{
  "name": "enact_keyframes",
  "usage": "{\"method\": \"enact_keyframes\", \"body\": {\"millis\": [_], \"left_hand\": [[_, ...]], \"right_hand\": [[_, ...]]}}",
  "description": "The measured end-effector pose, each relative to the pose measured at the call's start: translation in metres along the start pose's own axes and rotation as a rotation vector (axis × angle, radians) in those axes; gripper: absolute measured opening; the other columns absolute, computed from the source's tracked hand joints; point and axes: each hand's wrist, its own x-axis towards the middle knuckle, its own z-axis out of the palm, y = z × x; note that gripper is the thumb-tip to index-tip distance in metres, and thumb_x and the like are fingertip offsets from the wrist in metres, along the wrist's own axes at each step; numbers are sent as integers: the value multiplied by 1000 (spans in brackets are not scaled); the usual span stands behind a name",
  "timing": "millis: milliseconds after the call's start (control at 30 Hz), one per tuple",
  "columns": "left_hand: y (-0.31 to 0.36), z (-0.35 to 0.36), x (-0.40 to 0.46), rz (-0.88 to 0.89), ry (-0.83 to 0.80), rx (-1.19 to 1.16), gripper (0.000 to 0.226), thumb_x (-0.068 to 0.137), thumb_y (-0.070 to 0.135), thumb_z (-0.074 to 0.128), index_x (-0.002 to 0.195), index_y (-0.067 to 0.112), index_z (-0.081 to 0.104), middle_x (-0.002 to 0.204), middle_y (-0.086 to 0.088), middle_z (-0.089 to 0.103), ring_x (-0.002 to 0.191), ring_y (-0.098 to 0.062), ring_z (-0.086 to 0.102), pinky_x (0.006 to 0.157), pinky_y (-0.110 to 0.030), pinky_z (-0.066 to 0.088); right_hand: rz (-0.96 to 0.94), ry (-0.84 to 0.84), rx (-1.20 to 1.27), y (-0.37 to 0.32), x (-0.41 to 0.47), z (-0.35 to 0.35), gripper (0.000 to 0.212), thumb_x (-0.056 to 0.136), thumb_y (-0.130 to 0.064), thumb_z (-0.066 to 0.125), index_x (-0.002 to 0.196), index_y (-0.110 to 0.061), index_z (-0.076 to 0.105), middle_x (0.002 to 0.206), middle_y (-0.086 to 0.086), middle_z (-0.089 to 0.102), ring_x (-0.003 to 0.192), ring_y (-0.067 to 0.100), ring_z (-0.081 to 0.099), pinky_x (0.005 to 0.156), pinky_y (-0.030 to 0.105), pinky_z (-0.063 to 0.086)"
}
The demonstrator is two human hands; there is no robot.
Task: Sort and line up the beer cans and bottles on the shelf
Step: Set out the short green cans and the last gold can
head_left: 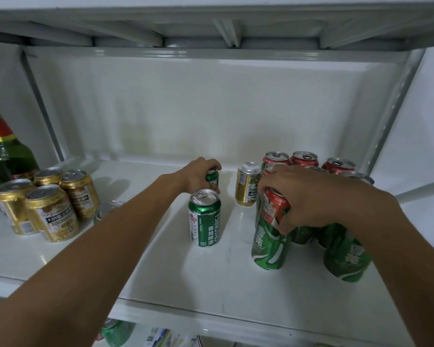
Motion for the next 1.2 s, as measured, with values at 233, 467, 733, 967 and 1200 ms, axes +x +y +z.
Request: {"method": "enact_keyframes", "body": {"millis": [233,467,733,967,1200], "left_hand": [[-1,1,-3,-8,-1,-1,77,80,33,88,144,18,50,129,-16,49,120,-34,53,94,-28,41],[-4,1,1,-31,2,3,84,79,36,88,150,18,46,136,-17,50,127,-36,52,102,-34,42],[-3,-1,1,-42,-26,4,95,81,38,86,158,15,37,140,-18,56,131,-38,54,106,-39,45],[-10,-8,-8,-10,-11,20,73,94,16,72,158,15,38,152,-13,52,139,-33,49,110,-32,36],[-14,-17,-27,-78,79,-148,72,86,19,82,148,17,46,140,-7,60,121,-26,57,93,-22,39]], "right_hand": [[45,-32,-3,4,0,-4,73,75,-28,88,136,-31,48,126,-9,47,109,12,47,84,26,41],[39,51,-109,-2,1,5,78,68,-44,88,135,-35,48,127,-9,43,114,16,46,97,41,50],[-6,294,-123,-38,6,13,40,86,-51,69,115,-26,58,116,-6,52,109,18,52,89,37,46],[12,306,674,-93,77,95,107,70,-57,85,155,-33,25,150,-4,30,136,22,42,112,43,42],[73,505,891,-82,98,113,74,67,-30,90,131,-34,53,118,-4,61,105,14,63,90,33,53]]}}
